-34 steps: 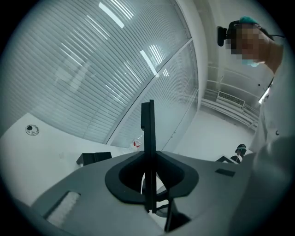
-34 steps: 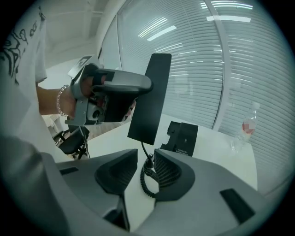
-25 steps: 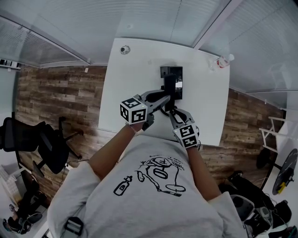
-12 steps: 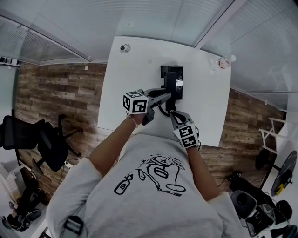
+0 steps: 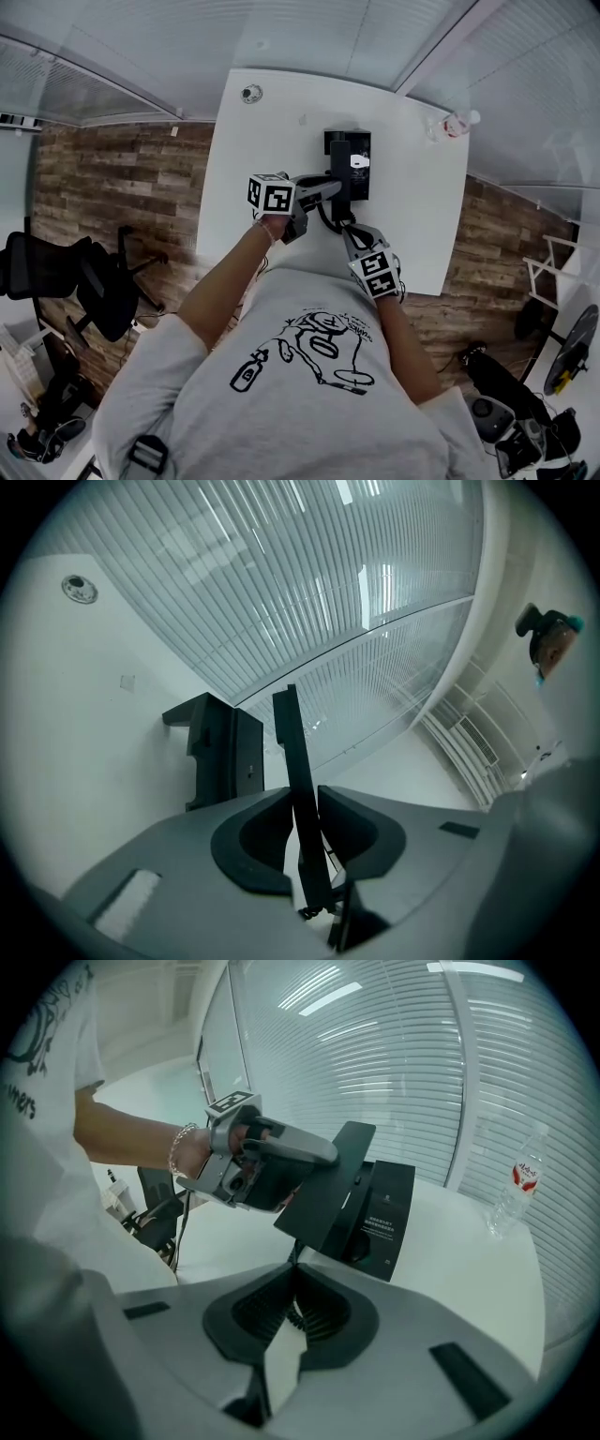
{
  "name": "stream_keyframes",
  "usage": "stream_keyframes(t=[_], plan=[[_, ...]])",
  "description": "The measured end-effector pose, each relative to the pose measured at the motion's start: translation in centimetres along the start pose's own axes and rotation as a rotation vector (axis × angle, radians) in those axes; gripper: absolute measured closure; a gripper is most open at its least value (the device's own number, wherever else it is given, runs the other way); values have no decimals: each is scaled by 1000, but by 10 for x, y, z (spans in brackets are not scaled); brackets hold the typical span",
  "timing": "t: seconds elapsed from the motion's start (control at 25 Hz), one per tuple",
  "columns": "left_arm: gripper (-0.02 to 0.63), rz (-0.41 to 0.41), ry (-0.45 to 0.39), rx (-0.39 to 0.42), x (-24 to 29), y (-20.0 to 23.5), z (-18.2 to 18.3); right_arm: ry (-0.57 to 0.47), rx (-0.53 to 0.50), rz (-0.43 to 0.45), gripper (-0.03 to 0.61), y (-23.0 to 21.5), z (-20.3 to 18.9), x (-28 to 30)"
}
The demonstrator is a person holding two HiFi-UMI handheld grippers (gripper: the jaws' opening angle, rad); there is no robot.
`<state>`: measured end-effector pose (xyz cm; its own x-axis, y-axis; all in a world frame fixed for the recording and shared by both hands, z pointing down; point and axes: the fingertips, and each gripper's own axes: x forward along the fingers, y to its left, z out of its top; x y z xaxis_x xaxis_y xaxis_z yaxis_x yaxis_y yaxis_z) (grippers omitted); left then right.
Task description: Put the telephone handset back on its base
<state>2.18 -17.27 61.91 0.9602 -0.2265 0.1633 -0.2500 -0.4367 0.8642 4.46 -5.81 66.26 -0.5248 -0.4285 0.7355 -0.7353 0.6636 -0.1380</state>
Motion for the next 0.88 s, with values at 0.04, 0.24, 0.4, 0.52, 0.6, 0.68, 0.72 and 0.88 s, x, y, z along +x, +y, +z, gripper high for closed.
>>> stream_keyframes(t=[0.04,0.24,0.4,0.52,0.6,0.68,0.72,0.88], plan=[[531,2,9,-4,0,4,-1,3,0,5,567,1,-1,1],[520,15,43,-23,2,18,-7,13,11,25,567,5,0,2],[515,23,47,-46,3,29,-8,18,11,31,568,3,1,4],[512,28,57,-61,4,38,-12,21,18,37,568,3,-1,6],[509,30,60,-68,4,41,-13,21,18,34,568,2,-1,6],[509,28,58,-73,5,41,-13,19,18,32,568,3,0,6],[508,25,57,-77,5,41,-13,19,20,31,568,2,0,6],[506,22,49,-100,7,44,-13,14,38,22,568,-3,0,6]])
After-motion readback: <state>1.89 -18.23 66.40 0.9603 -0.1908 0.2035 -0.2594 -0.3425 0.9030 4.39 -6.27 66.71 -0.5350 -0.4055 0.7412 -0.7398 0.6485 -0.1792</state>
